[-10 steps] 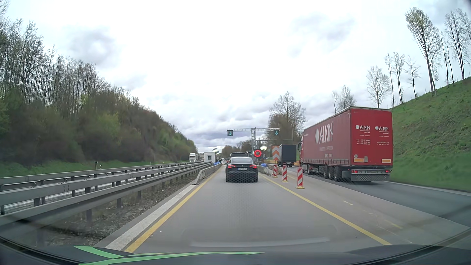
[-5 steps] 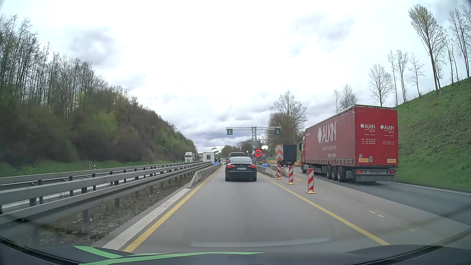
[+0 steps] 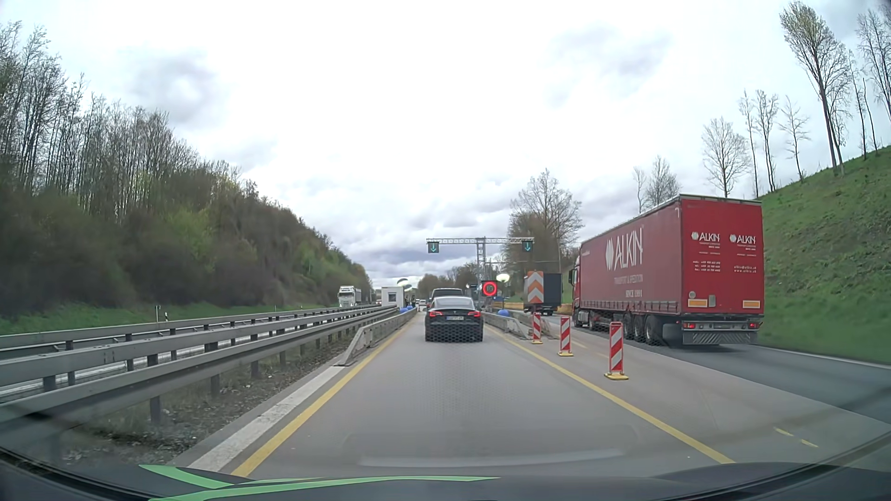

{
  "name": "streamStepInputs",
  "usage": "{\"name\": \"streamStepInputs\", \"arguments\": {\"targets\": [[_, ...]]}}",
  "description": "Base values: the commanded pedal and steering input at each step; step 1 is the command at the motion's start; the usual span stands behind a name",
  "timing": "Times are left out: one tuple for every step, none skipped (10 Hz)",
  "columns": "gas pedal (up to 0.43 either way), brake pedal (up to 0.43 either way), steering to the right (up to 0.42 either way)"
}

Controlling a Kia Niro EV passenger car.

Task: Follow the waypoints while adhering to traffic rules and regulations

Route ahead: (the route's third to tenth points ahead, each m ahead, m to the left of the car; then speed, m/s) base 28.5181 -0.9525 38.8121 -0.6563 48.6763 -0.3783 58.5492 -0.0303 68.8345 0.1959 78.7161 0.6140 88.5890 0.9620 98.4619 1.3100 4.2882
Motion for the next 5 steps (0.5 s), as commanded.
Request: {"name": "streamStepInputs", "arguments": {"targets": [[0.067, 0.0, 0.003], [0.067, 0.0, 0.003], [0.067, 0.0, 0.003], [0.067, 0.0, 0.003], [0.059, 0.0, 0.003]]}}
